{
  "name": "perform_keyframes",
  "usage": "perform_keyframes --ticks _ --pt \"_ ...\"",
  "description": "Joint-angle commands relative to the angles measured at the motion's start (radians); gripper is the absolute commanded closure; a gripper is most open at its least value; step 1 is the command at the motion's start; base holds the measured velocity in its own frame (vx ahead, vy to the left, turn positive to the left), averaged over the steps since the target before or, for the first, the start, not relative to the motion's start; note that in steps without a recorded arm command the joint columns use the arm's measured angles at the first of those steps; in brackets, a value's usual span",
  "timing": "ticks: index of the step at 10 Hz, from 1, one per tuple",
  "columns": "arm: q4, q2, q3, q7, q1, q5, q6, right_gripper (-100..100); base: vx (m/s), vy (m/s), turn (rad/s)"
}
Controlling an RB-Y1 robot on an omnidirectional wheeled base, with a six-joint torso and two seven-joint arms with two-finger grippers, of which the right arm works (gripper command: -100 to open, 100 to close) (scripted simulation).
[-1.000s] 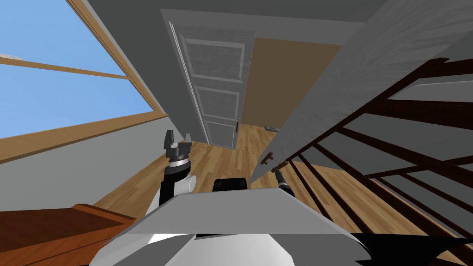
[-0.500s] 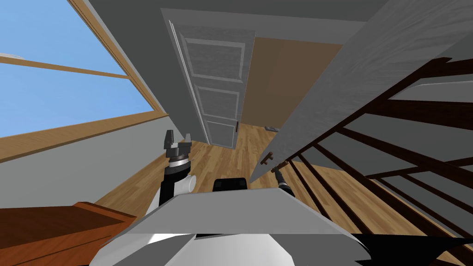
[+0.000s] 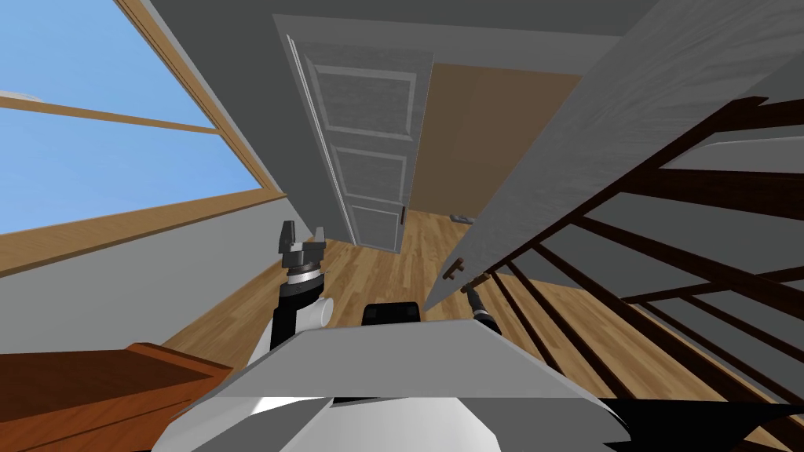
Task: Pull the door open
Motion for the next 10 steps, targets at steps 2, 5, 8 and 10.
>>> perform_keyframes --ticks 2,5,8,10 --pt "0.018 0.011 0.003 -0.039 -0.031 -0.008 -0.02 100 -0.02 -0.021 0.015" --pt "0.018 0.011 0.003 -0.039 -0.031 -0.008 -0.02 100 0.0 -0.005 0.005" --pt "0.018 0.011 0.003 -0.039 -0.031 -0.008 -0.02 100 0.004 0.003 -0.009" --pt "0.04 0.0 0.011 -0.037 -0.022 -0.003 -0.026 100 -0.033 -0.008 0.018"
